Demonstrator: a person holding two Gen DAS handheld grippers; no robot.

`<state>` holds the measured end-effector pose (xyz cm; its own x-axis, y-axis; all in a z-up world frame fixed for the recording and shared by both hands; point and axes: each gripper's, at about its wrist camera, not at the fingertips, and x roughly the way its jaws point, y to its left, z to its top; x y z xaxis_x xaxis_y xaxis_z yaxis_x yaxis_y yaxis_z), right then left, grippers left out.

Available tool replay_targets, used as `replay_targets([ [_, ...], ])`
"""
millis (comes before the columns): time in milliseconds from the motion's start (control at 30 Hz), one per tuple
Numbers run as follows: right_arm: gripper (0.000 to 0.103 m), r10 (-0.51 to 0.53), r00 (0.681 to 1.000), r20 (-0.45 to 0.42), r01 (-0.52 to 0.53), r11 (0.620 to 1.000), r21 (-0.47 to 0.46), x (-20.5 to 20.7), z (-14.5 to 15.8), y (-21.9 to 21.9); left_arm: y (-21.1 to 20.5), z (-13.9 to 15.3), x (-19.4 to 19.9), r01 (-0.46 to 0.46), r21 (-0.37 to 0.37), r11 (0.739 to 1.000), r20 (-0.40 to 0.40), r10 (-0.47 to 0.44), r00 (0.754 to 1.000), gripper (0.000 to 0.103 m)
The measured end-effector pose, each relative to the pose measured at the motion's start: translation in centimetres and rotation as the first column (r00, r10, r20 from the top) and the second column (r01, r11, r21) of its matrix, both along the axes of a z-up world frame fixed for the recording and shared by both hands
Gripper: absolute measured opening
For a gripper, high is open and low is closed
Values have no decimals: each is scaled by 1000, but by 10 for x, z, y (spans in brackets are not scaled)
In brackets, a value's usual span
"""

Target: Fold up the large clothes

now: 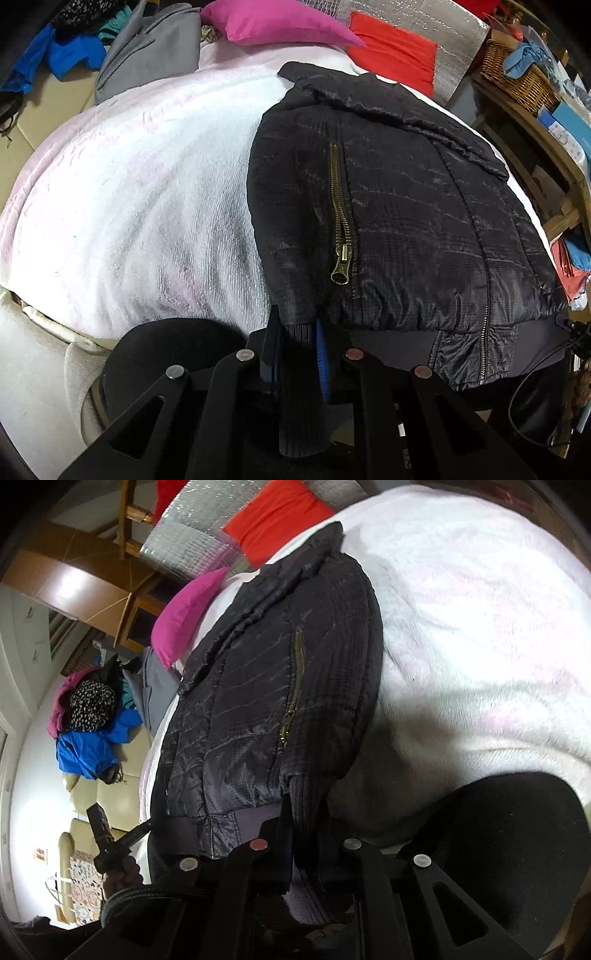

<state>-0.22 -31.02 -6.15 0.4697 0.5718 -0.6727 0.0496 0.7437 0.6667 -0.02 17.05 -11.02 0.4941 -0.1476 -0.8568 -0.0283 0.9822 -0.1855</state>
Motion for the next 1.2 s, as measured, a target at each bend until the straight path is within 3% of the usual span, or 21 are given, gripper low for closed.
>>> replay_targets([
  [233,16,-2,1000,-17,2,1000,-23,6,-6,0,7,-9,-1,-28,-56,998,-15,27,1000,21],
  [433,23,7,1000,-21,-8,999,-49,14,-9,6,5,-15,9,-31,-54,998,-27,29,999,27],
  [567,35,18,999,-29,-19,998,-52,22,-11,13,5,-17,20,-37,-56,998,-28,36,999,36],
  [633,47,33,999,-31,-34,998,-52,26,-12,17,5,-18,24,-36,-62,997,-30,34,999,37],
  [667,48,34,999,-34,-36,997,-64,27,-12,20,4,-19,25,-29,-55,998,-32,27,999,37],
  [733,45,39,998,-44,-42,995,-85,29,-14,23,2,-20,27,-20,-48,999,-25,19,999,37],
  [767,41,39,998,-47,-43,995,-94,30,-15,24,1,-20,28,-18,-46,999,-24,17,1000,30],
  [800,27,37,998,-56,-42,994,-100,30,-17,24,1,-19,27,-13,-39,999,-24,12,1000,26],
  [833,19,35,998,-61,-41,995,-92,30,-18,22,1,-18,26,-7,-36,999,-21,7,1000,22],
  [967,16,41,998,-42,-43,997,-63,26,-15,19,-3,-9,20,10,-4,1000,5,-10,1000,17],
  [1200,13,52,999,10,-52,998,17,15,0,9,8,15,3,9,-58,998,62,-5,998,16],
])
